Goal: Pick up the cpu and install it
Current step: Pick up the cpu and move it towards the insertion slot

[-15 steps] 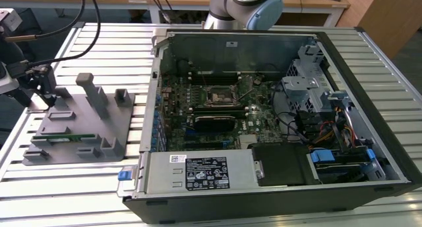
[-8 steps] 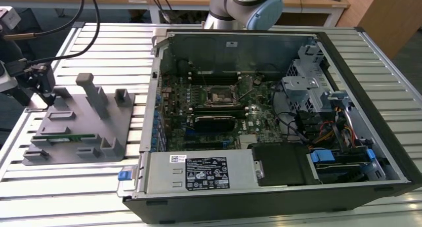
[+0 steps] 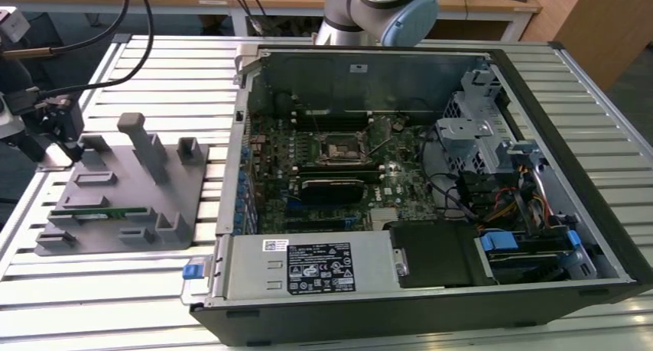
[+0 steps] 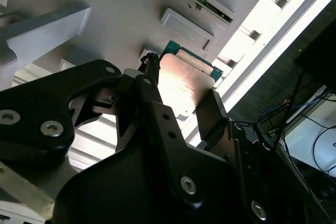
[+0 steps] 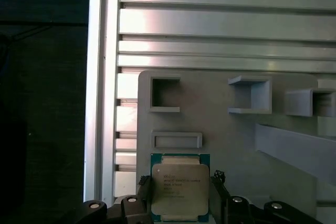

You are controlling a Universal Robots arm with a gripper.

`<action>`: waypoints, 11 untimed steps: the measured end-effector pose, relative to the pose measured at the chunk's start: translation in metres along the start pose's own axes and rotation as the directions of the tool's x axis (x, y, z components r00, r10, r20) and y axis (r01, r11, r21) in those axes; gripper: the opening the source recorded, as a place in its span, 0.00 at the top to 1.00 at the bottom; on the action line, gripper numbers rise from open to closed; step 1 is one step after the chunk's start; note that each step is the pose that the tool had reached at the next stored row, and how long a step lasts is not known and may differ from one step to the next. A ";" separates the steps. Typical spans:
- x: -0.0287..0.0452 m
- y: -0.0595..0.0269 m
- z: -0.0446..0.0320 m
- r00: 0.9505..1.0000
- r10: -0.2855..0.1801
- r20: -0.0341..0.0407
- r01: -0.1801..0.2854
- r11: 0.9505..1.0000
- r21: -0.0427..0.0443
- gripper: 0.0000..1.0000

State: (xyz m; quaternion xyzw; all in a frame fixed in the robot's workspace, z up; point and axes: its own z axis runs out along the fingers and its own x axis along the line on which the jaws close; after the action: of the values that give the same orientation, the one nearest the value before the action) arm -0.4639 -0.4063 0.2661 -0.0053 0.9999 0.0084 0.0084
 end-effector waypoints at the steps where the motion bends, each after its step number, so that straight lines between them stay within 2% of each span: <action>1: 0.0000 0.0000 -0.0004 1.000 0.000 0.000 0.000 1.000 0.000 0.47; 11: -0.0001 0.0001 -0.0046 1.000 0.000 0.000 0.000 1.000 0.000 0.47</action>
State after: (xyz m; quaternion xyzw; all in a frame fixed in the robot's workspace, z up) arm -0.4639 -0.4063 0.2706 -0.0053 0.9999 0.0084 0.0085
